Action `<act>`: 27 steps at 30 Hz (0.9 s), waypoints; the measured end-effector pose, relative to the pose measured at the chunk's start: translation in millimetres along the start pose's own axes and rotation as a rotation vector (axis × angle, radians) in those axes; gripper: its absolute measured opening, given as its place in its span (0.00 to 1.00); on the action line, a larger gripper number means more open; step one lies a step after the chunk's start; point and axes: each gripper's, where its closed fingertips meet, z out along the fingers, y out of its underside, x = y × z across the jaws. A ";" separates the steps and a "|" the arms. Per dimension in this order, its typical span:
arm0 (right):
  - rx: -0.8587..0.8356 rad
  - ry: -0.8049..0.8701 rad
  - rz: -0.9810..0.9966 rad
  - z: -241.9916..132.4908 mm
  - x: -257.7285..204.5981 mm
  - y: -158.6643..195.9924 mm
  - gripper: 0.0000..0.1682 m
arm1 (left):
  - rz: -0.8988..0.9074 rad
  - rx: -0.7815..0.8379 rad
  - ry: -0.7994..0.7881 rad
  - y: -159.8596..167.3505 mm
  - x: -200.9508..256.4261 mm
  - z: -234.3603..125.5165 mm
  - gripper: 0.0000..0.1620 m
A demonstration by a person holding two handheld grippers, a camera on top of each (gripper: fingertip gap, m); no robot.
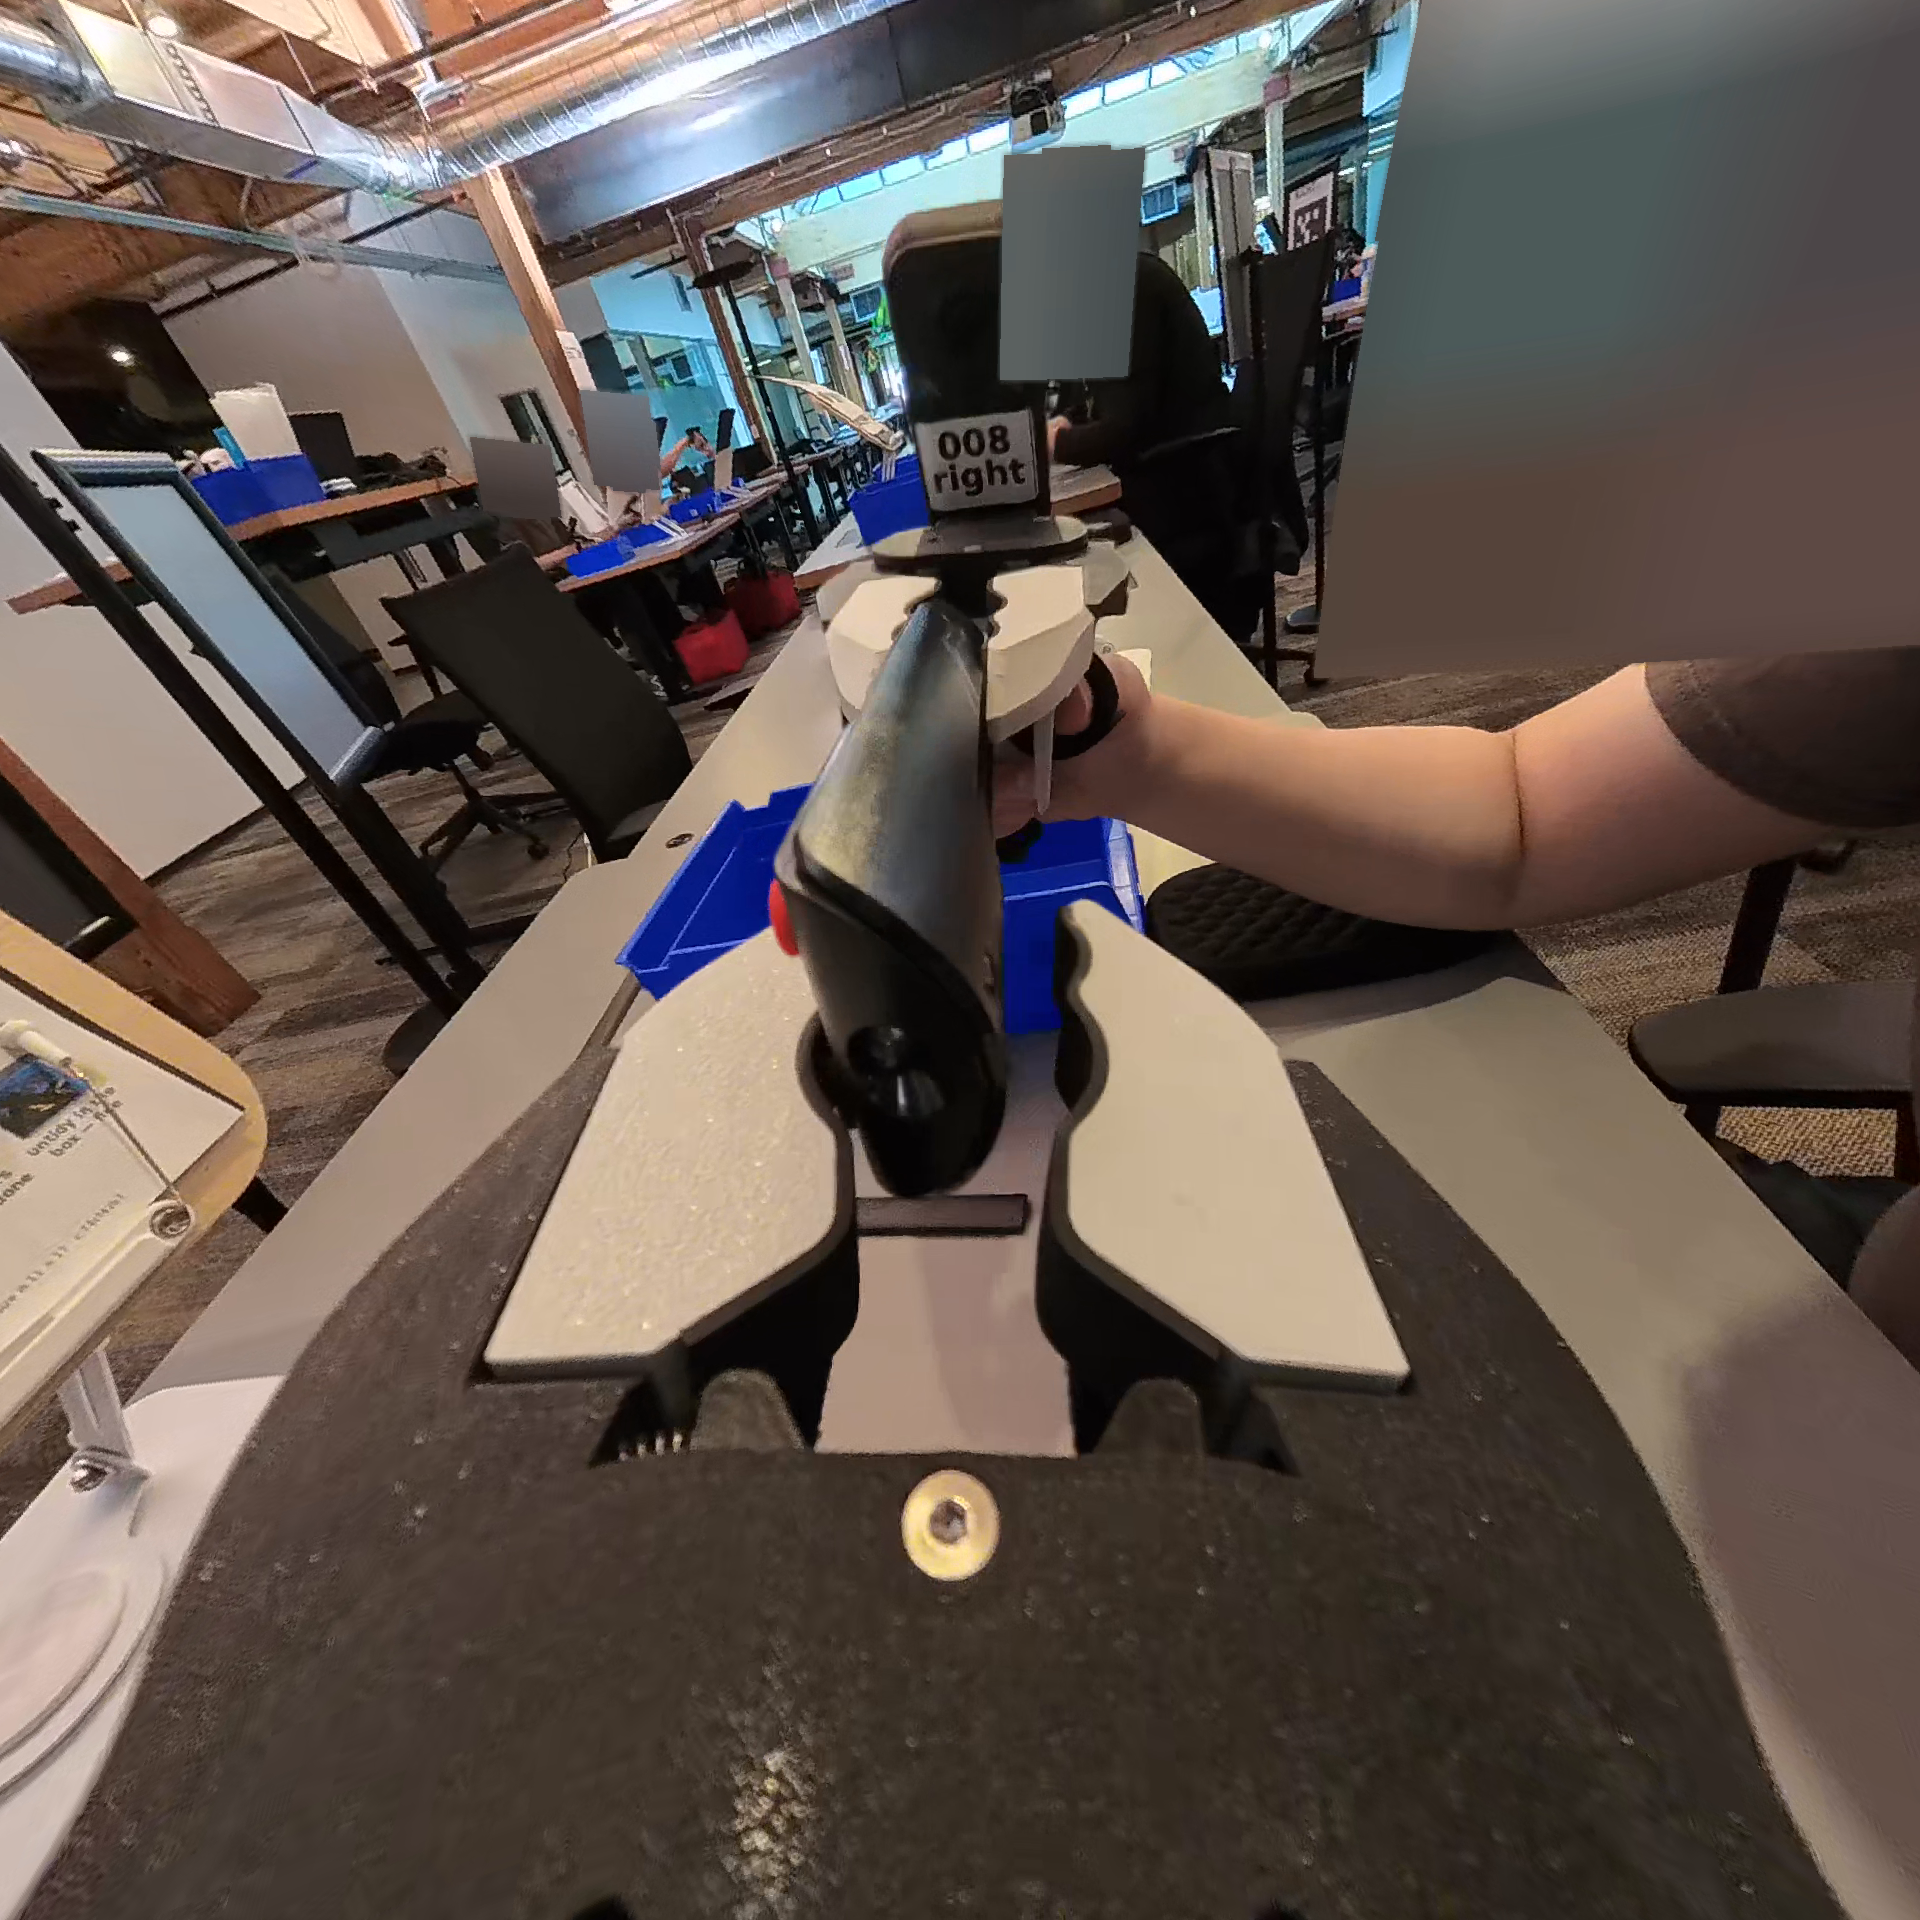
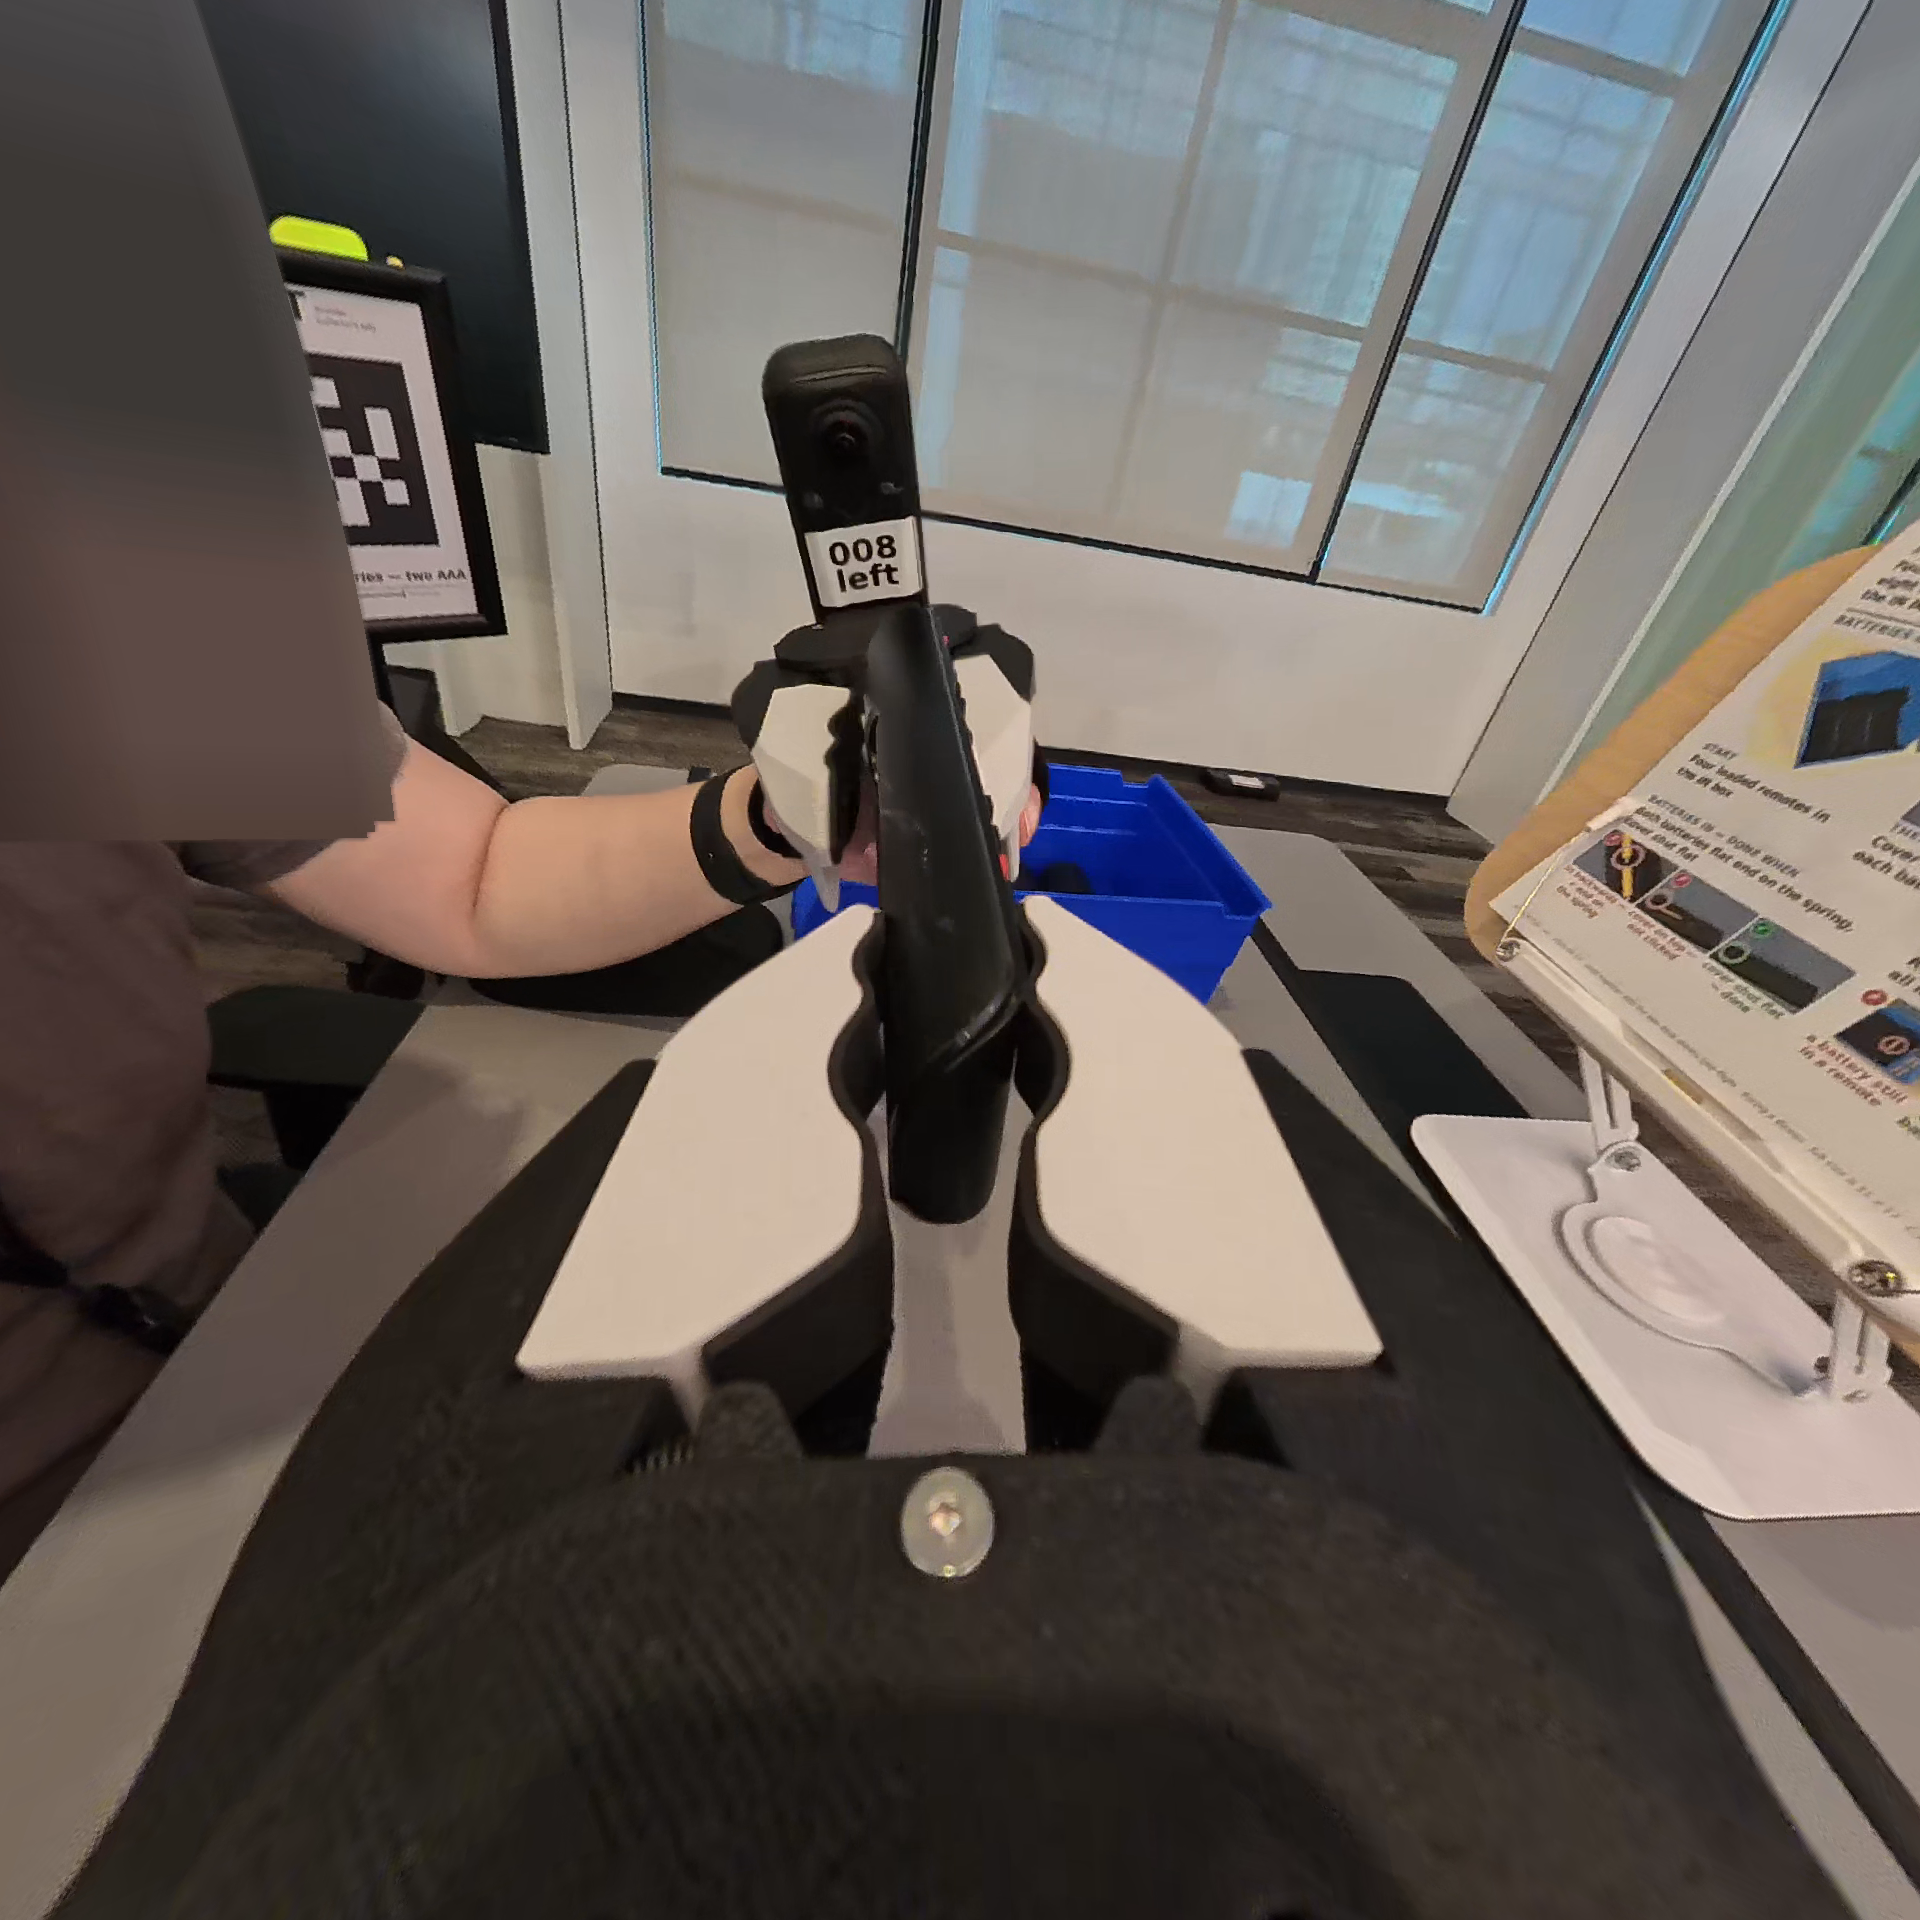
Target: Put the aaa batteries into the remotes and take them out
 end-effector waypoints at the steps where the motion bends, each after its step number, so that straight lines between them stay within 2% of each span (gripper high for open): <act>1: 0.002 -0.002 0.012 -0.3 0.6 0.1 0.13 | -0.002 -0.004 -0.001 -0.1 -0.6 -1.4 0.22; 6: -0.028 -0.014 0.029 1.8 -1.2 4.5 0.13 | 0.021 0.003 -0.021 -4.6 -2.2 -6.3 0.16; 19: 0.015 -0.008 0.062 0.7 4.0 3.1 0.15 | 0.036 -0.099 -0.066 2.2 -4.9 -5.0 0.15; 21: 0.048 0.031 0.065 -0.8 10.0 -1.1 0.17 | 0.057 -0.071 -0.105 -2.2 -8.7 -5.5 0.15; 23: 0.063 0.079 0.068 -4.1 17.3 -3.9 0.29 | 0.048 -0.045 -0.125 -5.8 -12.5 -8.5 0.15; 27: 0.030 0.236 -0.061 -10.0 28.6 -8.0 0.30 | 0.084 -0.068 -0.174 -3.7 -19.5 -12.7 0.15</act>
